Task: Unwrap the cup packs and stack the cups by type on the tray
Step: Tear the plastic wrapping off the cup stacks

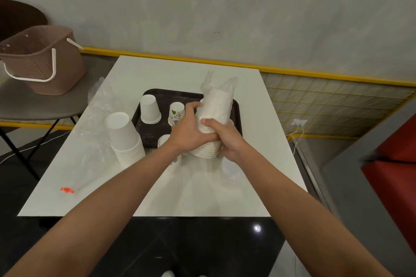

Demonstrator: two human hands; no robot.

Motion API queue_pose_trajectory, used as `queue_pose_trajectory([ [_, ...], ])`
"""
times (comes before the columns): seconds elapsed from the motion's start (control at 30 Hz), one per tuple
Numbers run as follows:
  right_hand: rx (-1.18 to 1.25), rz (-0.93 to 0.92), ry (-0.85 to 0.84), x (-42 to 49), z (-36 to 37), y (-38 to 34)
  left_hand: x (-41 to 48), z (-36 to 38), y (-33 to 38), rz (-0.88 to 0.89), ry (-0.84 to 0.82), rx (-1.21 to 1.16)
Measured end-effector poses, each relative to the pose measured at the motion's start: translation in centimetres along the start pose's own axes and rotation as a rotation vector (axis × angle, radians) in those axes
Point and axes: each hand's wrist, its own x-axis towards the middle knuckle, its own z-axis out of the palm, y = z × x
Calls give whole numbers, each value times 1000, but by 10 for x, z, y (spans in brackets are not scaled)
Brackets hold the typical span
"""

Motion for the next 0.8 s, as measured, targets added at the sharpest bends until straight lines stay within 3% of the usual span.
queue_pose_trajectory([
  [0.13,65,-51,-9,4,-2,-3,10,-15,6,-56,-179,-323],
  [0.3,-78,-144,-54,13,-6,3,19,-18,14,-22,-60,-531],
  [0.47,-155,-154,-71,15,-1,6,23,-11,16,33,28,-291],
  [0.8,-102,-172,-198,13,-16,2,14,-10,-13,48,-153,-80],
])
